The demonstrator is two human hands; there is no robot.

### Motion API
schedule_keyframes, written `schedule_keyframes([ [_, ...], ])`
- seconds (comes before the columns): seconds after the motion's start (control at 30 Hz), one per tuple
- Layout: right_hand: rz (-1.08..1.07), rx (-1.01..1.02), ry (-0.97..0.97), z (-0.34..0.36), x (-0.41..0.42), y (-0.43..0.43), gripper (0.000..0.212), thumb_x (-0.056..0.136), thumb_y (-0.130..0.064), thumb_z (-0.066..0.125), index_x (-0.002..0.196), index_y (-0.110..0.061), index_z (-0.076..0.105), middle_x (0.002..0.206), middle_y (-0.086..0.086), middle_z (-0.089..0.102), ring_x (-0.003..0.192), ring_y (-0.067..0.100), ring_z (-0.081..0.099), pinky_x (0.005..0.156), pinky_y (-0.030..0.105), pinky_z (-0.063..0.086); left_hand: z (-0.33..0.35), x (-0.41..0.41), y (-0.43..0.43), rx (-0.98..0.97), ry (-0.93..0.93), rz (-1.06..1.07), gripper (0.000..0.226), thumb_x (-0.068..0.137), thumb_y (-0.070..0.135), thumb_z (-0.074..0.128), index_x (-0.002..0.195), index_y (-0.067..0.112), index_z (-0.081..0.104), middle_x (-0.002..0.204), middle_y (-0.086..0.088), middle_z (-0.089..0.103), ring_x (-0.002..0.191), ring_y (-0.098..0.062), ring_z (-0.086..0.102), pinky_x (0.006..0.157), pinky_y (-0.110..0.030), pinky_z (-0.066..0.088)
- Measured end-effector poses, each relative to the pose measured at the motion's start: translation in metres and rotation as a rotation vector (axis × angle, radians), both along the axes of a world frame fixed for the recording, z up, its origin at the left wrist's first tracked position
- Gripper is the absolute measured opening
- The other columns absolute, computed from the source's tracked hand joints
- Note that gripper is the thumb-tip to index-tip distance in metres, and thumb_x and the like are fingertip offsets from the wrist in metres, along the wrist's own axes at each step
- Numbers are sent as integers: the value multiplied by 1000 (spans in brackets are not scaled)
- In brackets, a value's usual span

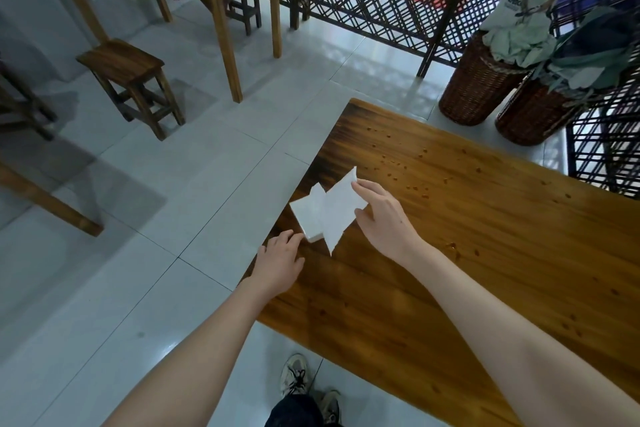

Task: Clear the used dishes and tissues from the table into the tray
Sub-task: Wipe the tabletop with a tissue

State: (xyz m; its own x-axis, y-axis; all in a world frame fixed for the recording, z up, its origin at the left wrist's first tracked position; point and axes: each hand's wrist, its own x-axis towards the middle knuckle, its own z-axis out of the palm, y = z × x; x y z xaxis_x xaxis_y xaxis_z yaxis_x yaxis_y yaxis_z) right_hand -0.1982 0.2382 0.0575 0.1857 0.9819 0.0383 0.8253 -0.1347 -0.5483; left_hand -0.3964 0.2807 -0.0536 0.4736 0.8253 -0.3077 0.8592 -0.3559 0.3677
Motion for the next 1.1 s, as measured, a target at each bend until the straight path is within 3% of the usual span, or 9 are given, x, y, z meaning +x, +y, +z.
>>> schedule_keyframes([
  [0.07, -26, -33, 9, -9, 6, -11, 45, 93, -7, 55, 136, -17, 49, 143, -3, 45, 130, 18, 43, 98, 10, 29, -3, -2, -4, -7, 16, -11, 51, 97, 36, 45, 145, 28, 29, 154, 0, 26, 139, -25, 29, 111, -47, 27],
  [0.13, -55, -72, 0, -20, 10, -24, 43, 93, -9, 56, 135, -18, 51, 141, -4, 47, 127, 16, 46, 89, 0, 23, -5, -3, -9, -4, 32, -20, 52, 97, 37, 45, 145, 28, 28, 154, 1, 27, 139, -24, 30, 110, -46, 29],
  [0.2, -74, -109, -12, -32, 11, -39, 44, 92, -9, 56, 135, -18, 51, 140, -4, 47, 127, 15, 47, 90, 2, 24, -7, -4, -15, -9, 52, -23, 53, 97, 37, 46, 146, 28, 27, 154, 1, 27, 139, -24, 30, 111, -46, 28],
  [0.37, -63, -242, -6, -61, 7, -78, 45, 94, -11, 54, 138, -20, 47, 144, -6, 44, 129, 12, 45, 104, 21, 36, -9, -10, -35, -26, 84, -12, 53, 97, 37, 46, 146, 29, 27, 154, 2, 26, 139, -23, 30, 112, -45, 27],
  [0.57, -15, -333, -50, -85, -4, -105, 43, 97, -18, 51, 139, -24, 46, 145, -7, 44, 130, 14, 45, 106, 27, 38, -7, -22, -58, -21, 141, -25, 52, 99, 37, 42, 147, 28, 25, 154, 2, 25, 138, -22, 30, 111, -42, 27],
  [0.7, 51, -381, 59, -101, -13, -110, 37, 99, -19, 47, 134, -29, 49, 144, -9, 45, 130, 11, 44, 103, 20, 34, -11, -28, -66, -48, 168, -33, 51, 99, 38, 40, 147, 28, 25, 154, 3, 24, 138, -21, 29, 111, -41, 26],
  [0.9, -70, -347, 219, -111, -23, -106, 41, 98, -37, 43, 140, -35, 39, 130, -10, 58, 113, 9, 58, 71, -1, 34, -16, -37, -57, -52, 175, -105, 54, 99, 35, 43, 148, 28, 22, 156, 2, 21, 141, -21, 26, 113, -42, 25],
  [1.0, -112, -309, 222, -119, -28, -106, 41, 98, -40, 40, 138, -32, 44, 132, -10, 56, 117, 8, 55, 83, 4, 37, -20, -42, -48, -55, 172, -163, 56, 99, 33, 43, 149, 27, 20, 158, 2, 17, 143, -20, 21, 115, -42, 24],
  [1.1, -87, -339, 101, -133, -33, -109, 40, 98, -32, 47, 138, -30, 45, 147, -6, 41, 135, 12, 37, 107, 24, 32, -22, -43, -42, -67, 169, -204, 56, 99, 33, 43, 150, 28, 19, 159, 3, 15, 145, -21, 17, 116, -44, 21],
])
